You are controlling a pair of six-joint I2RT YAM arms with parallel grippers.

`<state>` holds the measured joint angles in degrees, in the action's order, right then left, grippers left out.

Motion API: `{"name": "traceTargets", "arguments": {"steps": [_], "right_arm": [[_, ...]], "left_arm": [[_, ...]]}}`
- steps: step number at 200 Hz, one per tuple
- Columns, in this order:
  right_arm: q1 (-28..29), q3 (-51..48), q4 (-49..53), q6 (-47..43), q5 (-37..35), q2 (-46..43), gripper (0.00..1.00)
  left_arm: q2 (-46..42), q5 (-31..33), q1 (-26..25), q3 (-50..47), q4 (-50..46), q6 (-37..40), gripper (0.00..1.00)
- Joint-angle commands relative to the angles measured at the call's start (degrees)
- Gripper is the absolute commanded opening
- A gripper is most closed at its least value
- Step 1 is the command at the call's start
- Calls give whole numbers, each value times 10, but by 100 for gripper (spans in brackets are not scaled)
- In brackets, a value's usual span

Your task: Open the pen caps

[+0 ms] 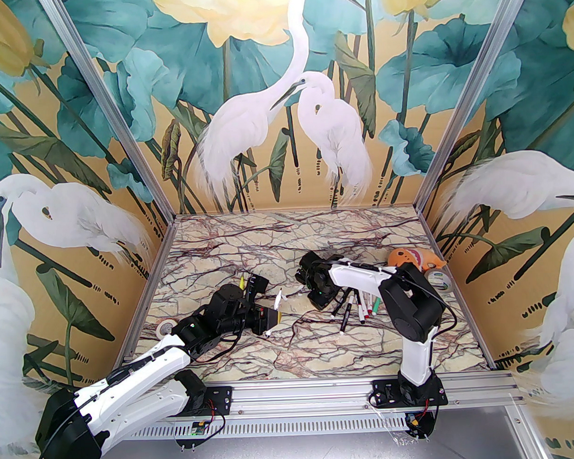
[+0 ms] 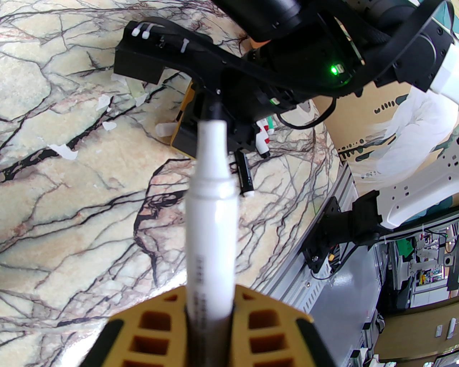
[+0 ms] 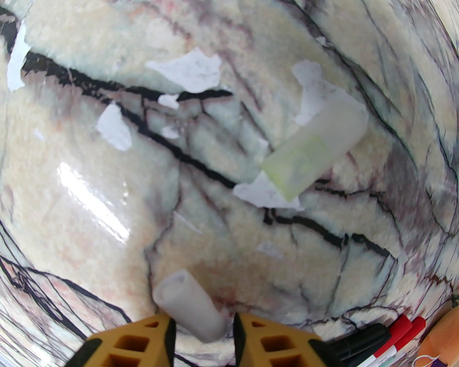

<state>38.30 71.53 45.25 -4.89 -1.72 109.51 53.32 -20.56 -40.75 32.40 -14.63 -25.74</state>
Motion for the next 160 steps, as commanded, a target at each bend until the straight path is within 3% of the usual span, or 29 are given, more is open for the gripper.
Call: {"name": "traceTargets", "arguments": {"steps": [1,26,59,85,160], "right_arm": [[2,-16,-22,30,-5,-8,31],[-7,-35,-52,74,5,-17,30],[-9,-62,-87,85,8,-44,37],[-18,-38,-71,79,12,-40,44],[-28,37,-47,41,60,15,46]], "left_arm": [[0,0,5,20,-9,11,9],[-1,0,5,19,-10,10,9],[-5,0,4,19,-14,9,9],[-6,2,5,17,-13,10,9],[-15,3,5,12,-18,6,9]]}}
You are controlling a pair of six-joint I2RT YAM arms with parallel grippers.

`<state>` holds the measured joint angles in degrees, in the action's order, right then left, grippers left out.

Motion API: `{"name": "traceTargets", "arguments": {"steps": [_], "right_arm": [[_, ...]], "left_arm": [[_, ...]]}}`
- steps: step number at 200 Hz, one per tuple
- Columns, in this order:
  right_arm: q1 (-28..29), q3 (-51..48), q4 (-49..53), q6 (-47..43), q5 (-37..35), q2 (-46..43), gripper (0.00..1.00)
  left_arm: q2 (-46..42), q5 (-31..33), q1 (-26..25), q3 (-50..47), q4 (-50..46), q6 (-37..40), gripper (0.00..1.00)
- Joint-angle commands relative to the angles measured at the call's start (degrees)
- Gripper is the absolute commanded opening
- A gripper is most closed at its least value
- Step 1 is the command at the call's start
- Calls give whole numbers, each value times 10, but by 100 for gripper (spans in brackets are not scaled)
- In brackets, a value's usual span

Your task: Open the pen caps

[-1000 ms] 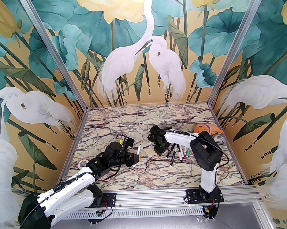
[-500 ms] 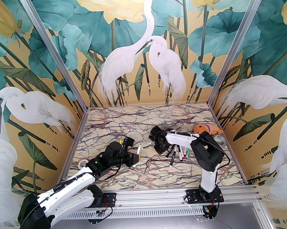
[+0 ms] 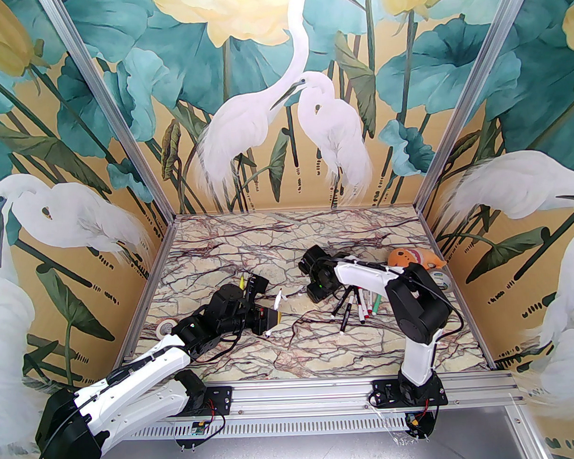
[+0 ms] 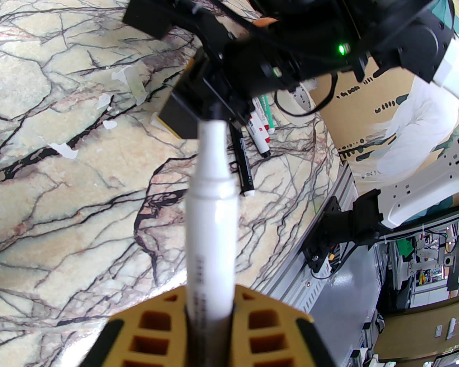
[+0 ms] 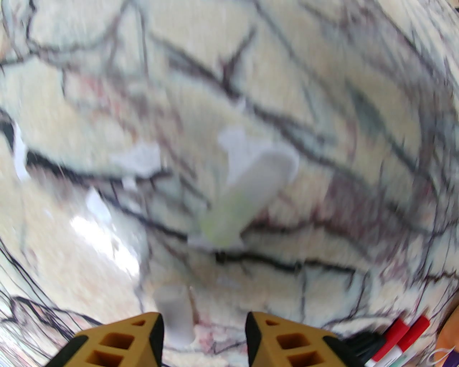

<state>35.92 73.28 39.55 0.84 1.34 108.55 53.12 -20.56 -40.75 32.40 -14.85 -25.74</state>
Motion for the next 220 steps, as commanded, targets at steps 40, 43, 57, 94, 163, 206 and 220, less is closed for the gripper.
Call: {"name": "traceTargets", "arguments": {"steps": [40,43,57,94,163,206,220], "right_arm": [[-4,5,5,-2,47,16,46],[-4,4,4,0,47,14,46],[-4,-10,-5,16,58,-2,46],[-3,-54,-34,39,76,-34,45],[-1,-63,-33,78,45,-88,44],[3,-78,4,50,28,-99,48],[5,-89,5,45,18,-100,52]], "left_arm": [[-12,3,4,13,-14,5,9],[-12,3,5,13,-14,5,9],[-10,3,5,13,-13,6,9],[0,-1,5,14,-4,4,9],[0,-4,5,14,-2,2,9],[-6,-1,5,14,-10,3,9],[-8,1,5,13,-9,3,9]]}}
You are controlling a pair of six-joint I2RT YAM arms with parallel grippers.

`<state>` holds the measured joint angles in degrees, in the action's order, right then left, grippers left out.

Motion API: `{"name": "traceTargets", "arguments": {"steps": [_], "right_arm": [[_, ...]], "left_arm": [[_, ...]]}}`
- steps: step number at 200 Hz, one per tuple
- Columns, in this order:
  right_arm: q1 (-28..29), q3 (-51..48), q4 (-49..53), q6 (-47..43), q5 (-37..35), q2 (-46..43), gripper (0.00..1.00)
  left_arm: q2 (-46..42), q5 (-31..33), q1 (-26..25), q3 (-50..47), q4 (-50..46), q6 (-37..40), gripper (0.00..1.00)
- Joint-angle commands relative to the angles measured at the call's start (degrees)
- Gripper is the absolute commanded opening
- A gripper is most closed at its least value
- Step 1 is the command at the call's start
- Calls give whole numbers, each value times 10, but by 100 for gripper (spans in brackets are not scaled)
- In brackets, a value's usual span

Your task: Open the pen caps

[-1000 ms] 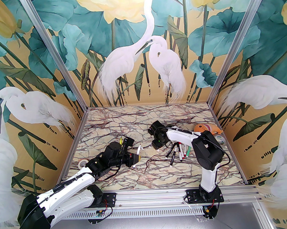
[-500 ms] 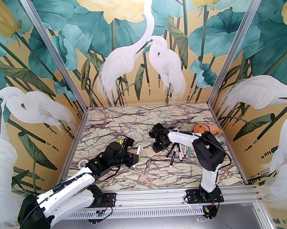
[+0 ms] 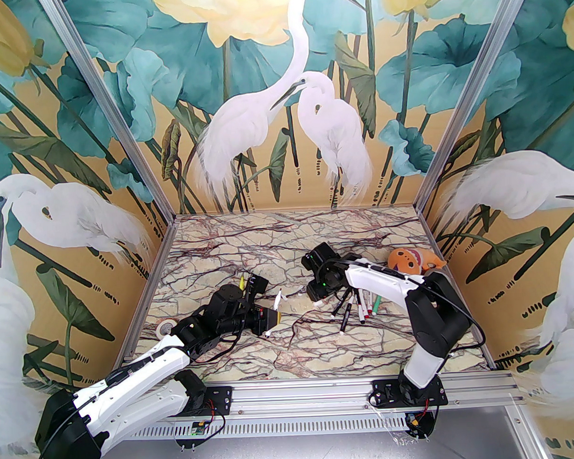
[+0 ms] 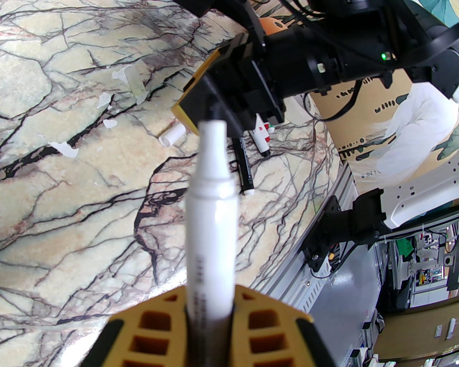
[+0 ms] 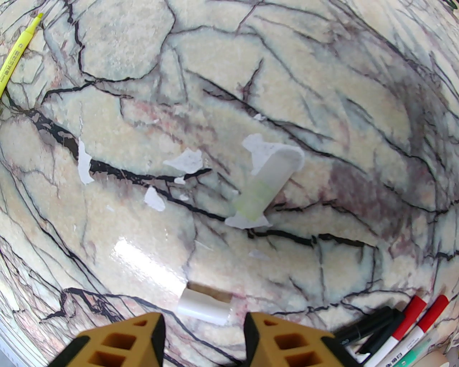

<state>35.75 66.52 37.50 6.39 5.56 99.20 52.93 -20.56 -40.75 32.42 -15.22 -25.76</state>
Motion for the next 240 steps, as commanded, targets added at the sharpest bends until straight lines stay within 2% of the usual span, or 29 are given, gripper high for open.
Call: {"name": "traceTargets", "arguments": {"steps": [1,140,240], "right_arm": [[8,-22,25,-11,-25,-7,53],[30,-18,17,-38,-56,49,61],[28,9,-15,-27,-87,77,59]], "left_arm": [[-6,1,5,12,-6,3,9],[-16,4,5,16,-15,-2,9],[-18,5,5,16,-17,-3,9]]}}
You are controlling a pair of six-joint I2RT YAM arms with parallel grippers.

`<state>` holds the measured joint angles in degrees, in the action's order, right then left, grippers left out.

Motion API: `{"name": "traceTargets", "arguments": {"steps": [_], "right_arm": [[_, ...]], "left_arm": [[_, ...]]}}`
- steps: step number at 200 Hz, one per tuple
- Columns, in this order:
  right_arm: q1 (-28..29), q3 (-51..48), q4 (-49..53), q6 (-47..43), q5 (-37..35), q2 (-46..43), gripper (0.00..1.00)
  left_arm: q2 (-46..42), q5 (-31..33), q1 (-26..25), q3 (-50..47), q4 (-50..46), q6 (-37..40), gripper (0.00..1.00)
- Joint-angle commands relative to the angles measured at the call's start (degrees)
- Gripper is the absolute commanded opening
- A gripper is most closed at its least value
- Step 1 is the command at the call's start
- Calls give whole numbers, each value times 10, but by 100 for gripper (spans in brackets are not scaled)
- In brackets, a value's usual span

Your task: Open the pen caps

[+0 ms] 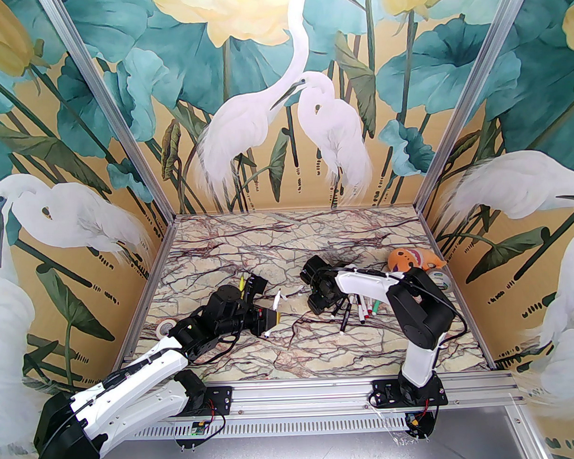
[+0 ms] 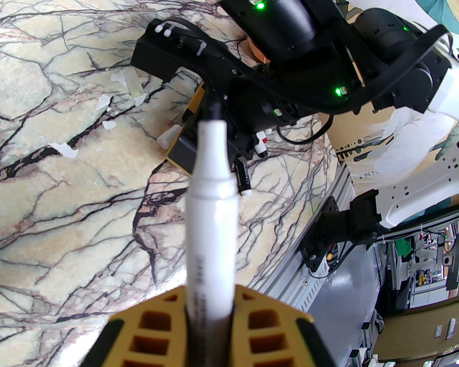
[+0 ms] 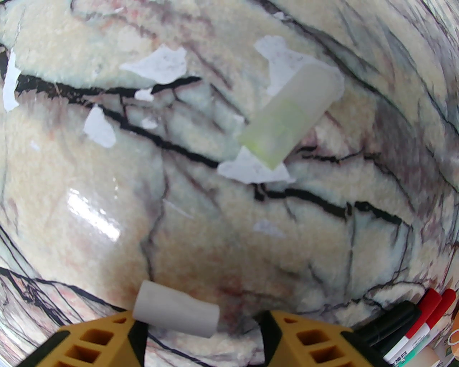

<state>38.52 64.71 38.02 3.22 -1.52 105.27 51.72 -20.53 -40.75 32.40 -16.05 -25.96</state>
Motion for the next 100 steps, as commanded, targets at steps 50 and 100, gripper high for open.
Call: {"name": "traceTargets", "arguments": {"steps": [50,100], "right_arm": [[-4,53,-15,4,4,31,52],[-4,16,-28,39,30,18,43]], "left_arm": [[-8,6,5,17,-14,0,9],[-7,5,4,20,-14,1,9]]}}
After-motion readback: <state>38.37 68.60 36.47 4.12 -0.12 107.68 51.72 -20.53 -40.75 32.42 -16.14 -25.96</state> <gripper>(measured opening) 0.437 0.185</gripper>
